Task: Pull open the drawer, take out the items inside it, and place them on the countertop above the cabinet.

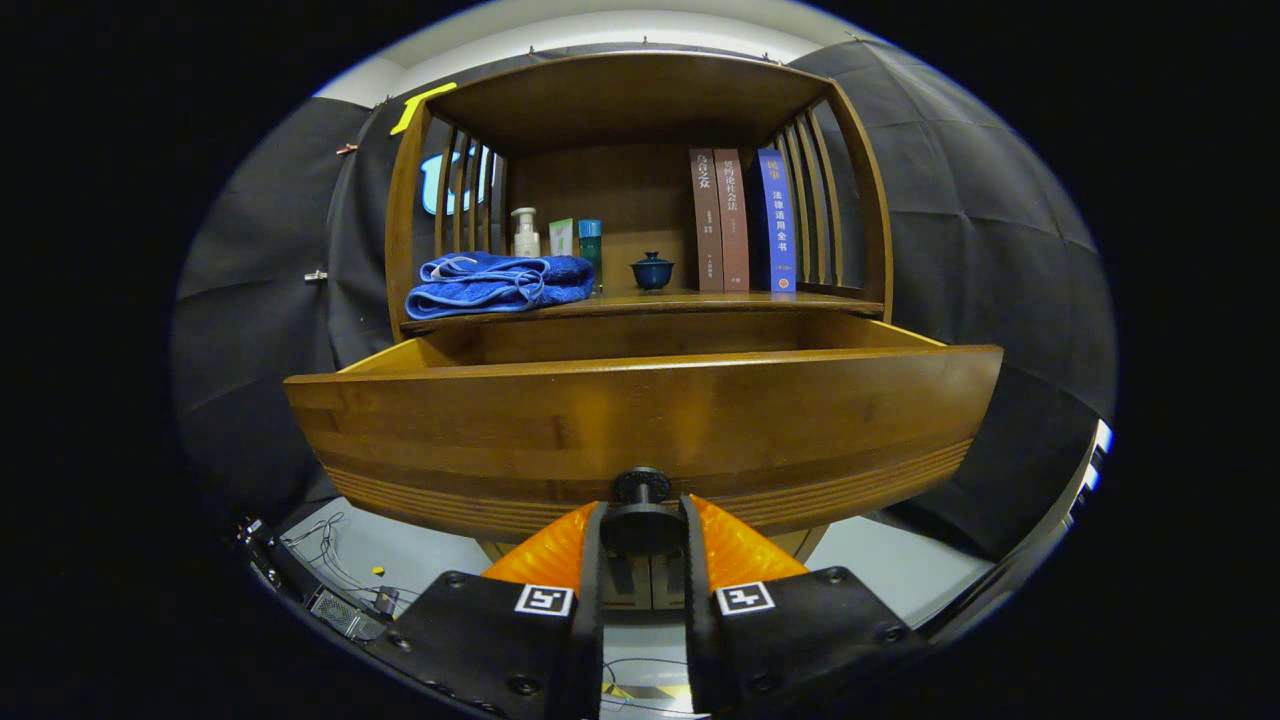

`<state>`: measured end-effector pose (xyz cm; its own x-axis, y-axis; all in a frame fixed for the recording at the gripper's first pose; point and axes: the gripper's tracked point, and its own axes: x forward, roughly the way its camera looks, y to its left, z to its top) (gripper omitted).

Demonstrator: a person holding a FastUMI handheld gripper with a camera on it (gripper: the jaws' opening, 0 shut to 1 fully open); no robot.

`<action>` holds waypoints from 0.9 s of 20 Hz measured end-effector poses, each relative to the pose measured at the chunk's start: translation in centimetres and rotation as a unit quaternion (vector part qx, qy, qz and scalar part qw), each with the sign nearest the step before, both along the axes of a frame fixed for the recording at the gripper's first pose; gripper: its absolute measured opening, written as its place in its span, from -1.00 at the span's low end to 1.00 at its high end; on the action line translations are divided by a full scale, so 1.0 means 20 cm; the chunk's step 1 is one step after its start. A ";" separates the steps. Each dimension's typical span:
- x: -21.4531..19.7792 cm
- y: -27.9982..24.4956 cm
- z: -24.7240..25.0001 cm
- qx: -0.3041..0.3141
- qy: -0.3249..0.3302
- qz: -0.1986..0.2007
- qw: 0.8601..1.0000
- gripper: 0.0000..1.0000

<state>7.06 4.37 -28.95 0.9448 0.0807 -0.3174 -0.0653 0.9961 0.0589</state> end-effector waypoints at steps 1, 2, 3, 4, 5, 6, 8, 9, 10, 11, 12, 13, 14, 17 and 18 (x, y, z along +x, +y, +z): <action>-0.01 -0.01 0.02 0.005 -0.001 -0.002 1.000 -0.16; 0.00 -0.02 0.02 0.011 -0.003 -0.007 1.000 -0.06; -0.02 -0.03 0.03 0.016 -0.004 -0.013 1.000 0.21; -0.03 -0.04 0.03 0.017 -0.003 -0.016 1.000 0.48; -0.05 -0.05 0.02 0.013 0.004 -0.016 1.000 0.75; -0.06 -0.06 0.01 0.005 0.013 -0.013 1.000 1.00; -0.09 -0.05 0.06 0.001 0.017 -0.003 1.000 1.00; -0.10 -0.05 0.11 0.004 0.013 -0.001 1.000 0.99; -0.11 -0.06 0.17 0.006 0.007 0.000 1.000 1.00; -0.11 -0.07 0.23 0.007 -0.001 -0.001 1.000 0.99; -0.11 -0.09 0.30 0.009 -0.010 -0.004 1.000 0.99; -0.10 -0.10 0.37 0.011 -0.020 -0.007 1.000 0.99; -0.09 -0.11 0.45 0.014 -0.028 -0.010 0.999 0.99; -0.01 -0.13 0.64 0.023 -0.037 -0.017 0.999 0.99; 0.03 -0.14 0.67 0.024 -0.028 -0.019 0.999 0.99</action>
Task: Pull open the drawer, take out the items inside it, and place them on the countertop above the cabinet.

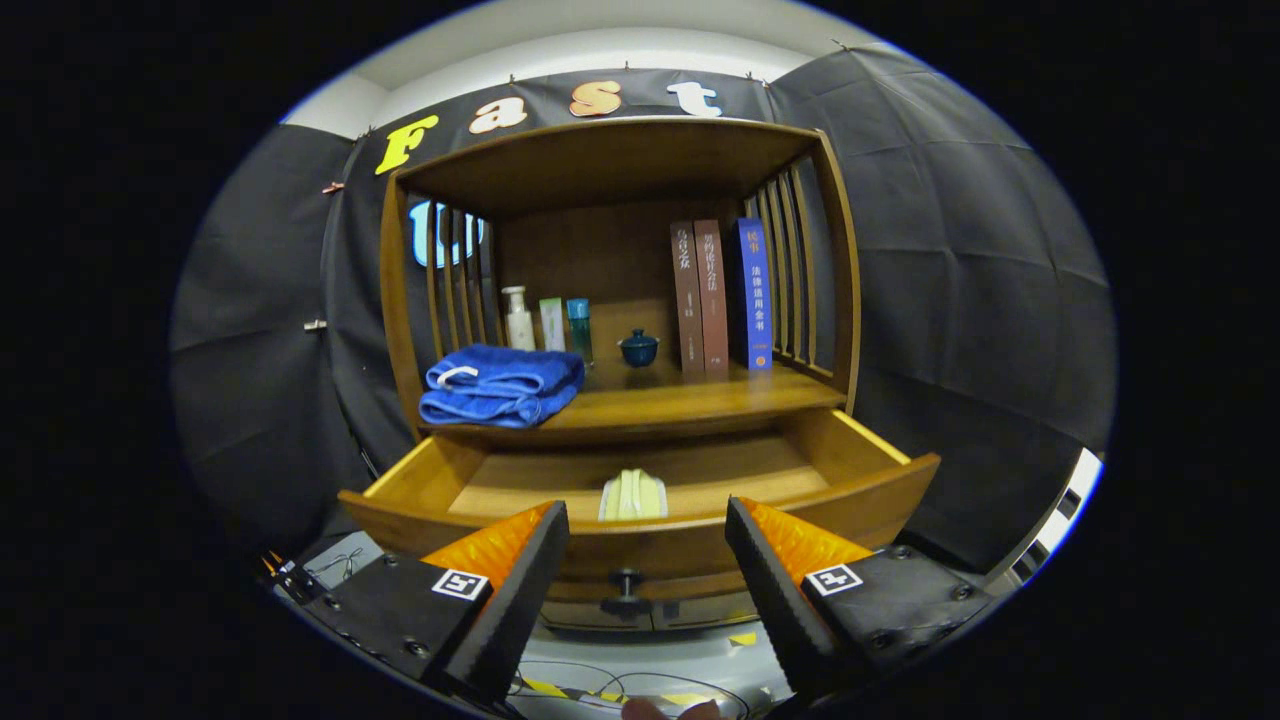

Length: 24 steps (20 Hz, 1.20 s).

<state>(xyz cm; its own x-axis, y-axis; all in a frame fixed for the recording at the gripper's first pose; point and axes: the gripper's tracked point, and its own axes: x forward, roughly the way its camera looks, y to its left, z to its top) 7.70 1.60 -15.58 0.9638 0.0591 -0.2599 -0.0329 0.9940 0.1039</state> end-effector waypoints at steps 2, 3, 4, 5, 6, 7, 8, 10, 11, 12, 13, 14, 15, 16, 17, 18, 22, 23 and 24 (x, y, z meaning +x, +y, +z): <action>0.08 -0.02 0.01 -0.004 0.033 -0.003 0.999 0.99; 0.12 -0.01 0.02 -0.007 0.053 0.001 0.999 0.99; 0.17 0.00 0.02 -0.012 0.074 0.005 0.997 0.99; 0.22 0.00 0.01 -0.020 0.094 0.010 0.995 0.99; 0.28 0.00 -0.02 -0.030 0.116 0.013 0.993 0.99; 0.34 0.02 -0.06 -0.037 0.142 0.020 0.989 0.99; 0.38 0.02 -0.12 -0.046 0.177 0.024 0.983 0.99; 0.43 0.06 -0.23 -0.060 0.253 0.038 0.965 1.00; 0.45 0.11 -0.30 -0.053 0.283 0.049 0.957 1.00; 0.48 0.15 -0.33 -0.045 0.301 0.053 0.951 1.00; 0.50 0.17 -0.37 -0.037 0.317 0.056 0.946 1.00; 0.52 0.18 -0.41 -0.033 0.328 0.054 0.943 0.97; 0.55 0.18 -0.44 -0.031 0.339 0.048 0.939 0.96; 0.57 0.17 -0.47 -0.028 0.349 0.042 0.936 0.95; 0.59 0.17 -0.49 -0.023 0.357 0.038 0.933 0.95; 0.61 0.17 -0.53 -0.023 0.364 0.035 0.930 0.93; 0.65 0.18 -0.64 -0.031 0.391 0.033 0.919 0.83; 0.66 0.18 -0.67 -0.033 0.394 0.032 0.918 0.83; 0.68 0.18 -0.68 -0.038 0.397 0.031 0.916 0.64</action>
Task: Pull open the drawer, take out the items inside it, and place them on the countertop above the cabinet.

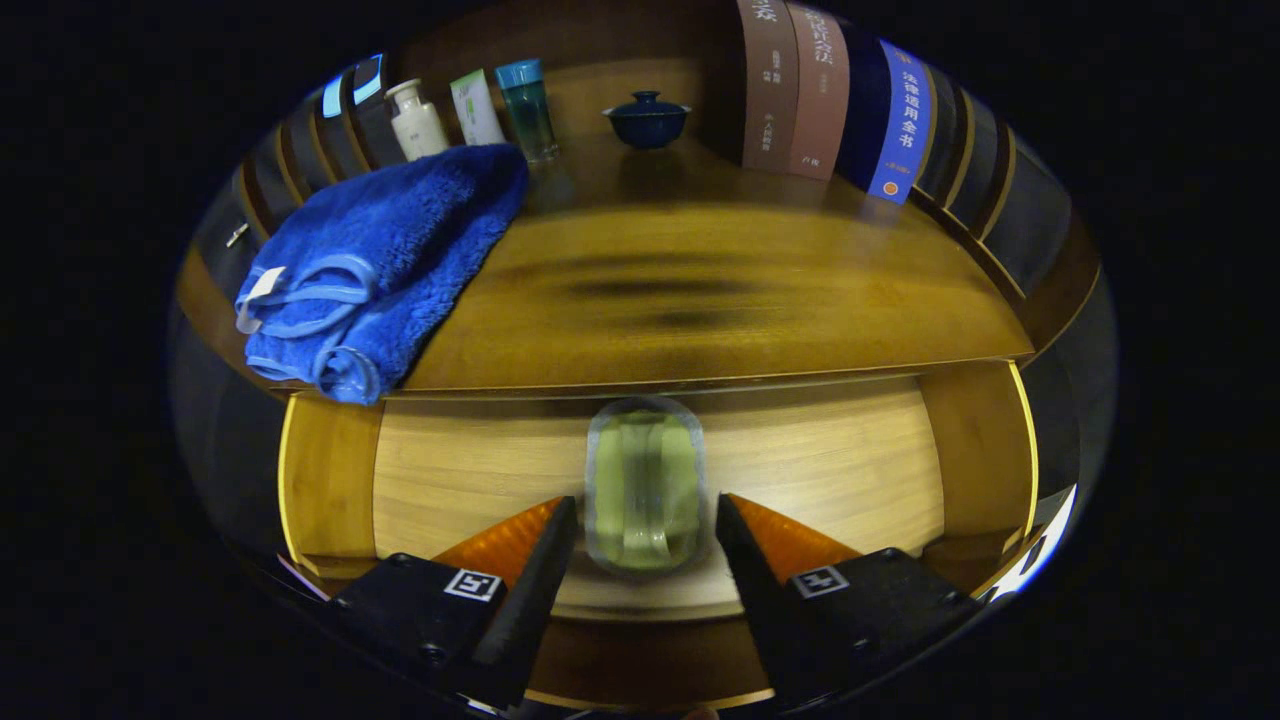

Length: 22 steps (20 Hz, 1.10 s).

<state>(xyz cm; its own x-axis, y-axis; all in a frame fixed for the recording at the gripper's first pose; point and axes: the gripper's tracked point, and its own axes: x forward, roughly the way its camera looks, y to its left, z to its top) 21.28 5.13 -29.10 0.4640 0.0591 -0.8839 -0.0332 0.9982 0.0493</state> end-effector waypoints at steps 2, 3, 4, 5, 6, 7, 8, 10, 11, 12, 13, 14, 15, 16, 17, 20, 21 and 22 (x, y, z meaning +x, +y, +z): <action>0.03 -0.02 -0.05 -0.017 0.005 -0.007 1.000 0.27; 0.03 -0.03 -0.06 -0.020 0.006 -0.011 1.000 0.08; 0.03 -0.02 -0.09 -0.013 0.010 -0.013 1.000 -0.11; 0.04 -0.01 -0.09 -0.010 0.010 -0.014 1.000 -0.29; 0.05 -0.01 -0.08 -0.010 0.001 -0.013 1.000 -0.48; 0.05 -0.01 -0.09 -0.010 0.004 -0.009 1.000 -0.48; 0.05 -0.01 -0.09 -0.009 0.001 -0.010 1.000 -0.48; 0.04 -0.01 -0.09 -0.003 0.000 -0.011 1.000 -0.48; 0.05 -0.01 -0.07 -0.003 0.001 -0.010 1.000 -0.68; 0.04 0.00 -0.08 -0.004 0.001 -0.005 1.000 -0.68; 0.03 -0.01 -0.07 -0.003 0.000 -0.006 1.000 -0.68; 0.02 -0.02 -0.05 0.000 -0.004 -0.010 1.000 -0.68; 0.00 -0.02 -0.03 0.001 -0.006 -0.012 1.000 -0.69; -0.02 -0.02 -0.01 0.002 -0.008 -0.010 1.000 -0.69; -0.04 -0.01 0.01 0.003 -0.011 -0.007 1.000 -0.69; -0.11 -0.01 0.10 0.004 -0.015 0.001 1.000 -0.69; -0.13 0.00 0.13 0.008 -0.018 0.002 1.000 -0.68; -0.16 0.00 0.16 0.010 -0.023 0.003 1.000 -0.69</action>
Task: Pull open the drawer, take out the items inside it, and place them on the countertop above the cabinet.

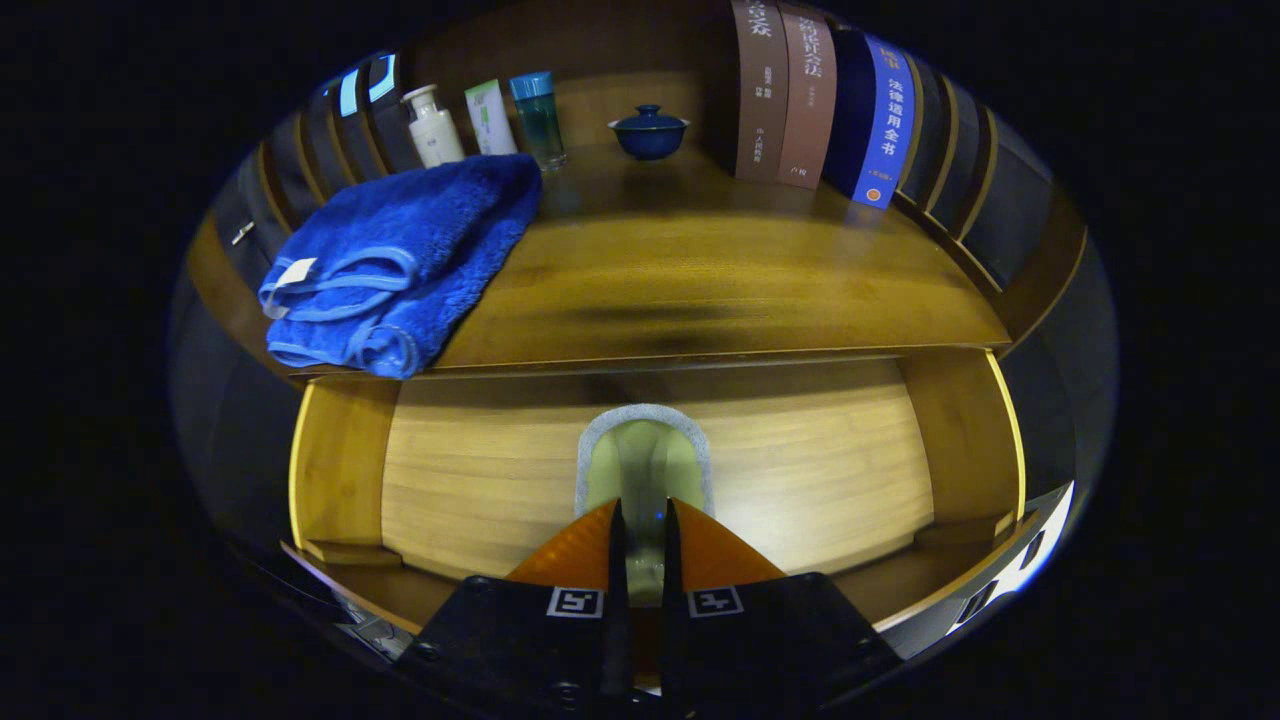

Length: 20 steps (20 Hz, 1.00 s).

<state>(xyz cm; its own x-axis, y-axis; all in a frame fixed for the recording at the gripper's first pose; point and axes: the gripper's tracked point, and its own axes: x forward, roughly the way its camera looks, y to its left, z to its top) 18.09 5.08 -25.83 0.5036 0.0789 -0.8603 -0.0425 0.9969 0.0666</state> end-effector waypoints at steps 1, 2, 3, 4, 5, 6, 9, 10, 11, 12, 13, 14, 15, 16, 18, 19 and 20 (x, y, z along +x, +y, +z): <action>-0.02 0.00 0.03 -0.001 -0.006 0.001 1.000 -0.68; -0.05 -0.01 0.08 0.000 -0.014 0.001 1.000 -0.69; -0.06 -0.01 0.11 0.001 -0.018 0.001 1.000 -0.69; -0.08 -0.01 0.14 0.003 -0.024 0.001 1.000 -0.68; -0.09 -0.02 0.18 0.004 -0.033 -0.001 0.999 -0.69; -0.10 -0.03 0.23 0.003 -0.043 0.000 0.999 -0.69; -0.10 -0.05 0.38 0.008 -0.077 -0.006 0.997 -0.68; -0.09 -0.04 0.44 0.011 -0.088 -0.007 0.996 -0.69; -0.07 -0.04 0.49 0.011 -0.100 -0.007 0.995 -0.69; -0.05 -0.05 0.53 0.012 -0.110 -0.007 0.994 -0.69; -0.03 -0.04 0.58 0.013 -0.119 -0.006 0.993 -0.69; -0.01 -0.04 0.62 0.014 -0.126 -0.006 0.992 -0.69; 0.02 -0.03 0.65 0.017 -0.133 -0.004 0.991 -0.69; 0.06 -0.03 0.69 0.017 -0.142 -0.003 0.990 -0.69; 0.15 -0.02 0.76 0.013 -0.161 -0.001 0.987 -0.69; 0.19 -0.03 0.78 0.010 -0.168 -0.001 0.986 -0.69; 0.23 -0.03 0.79 0.006 -0.172 -0.001 0.985 -0.69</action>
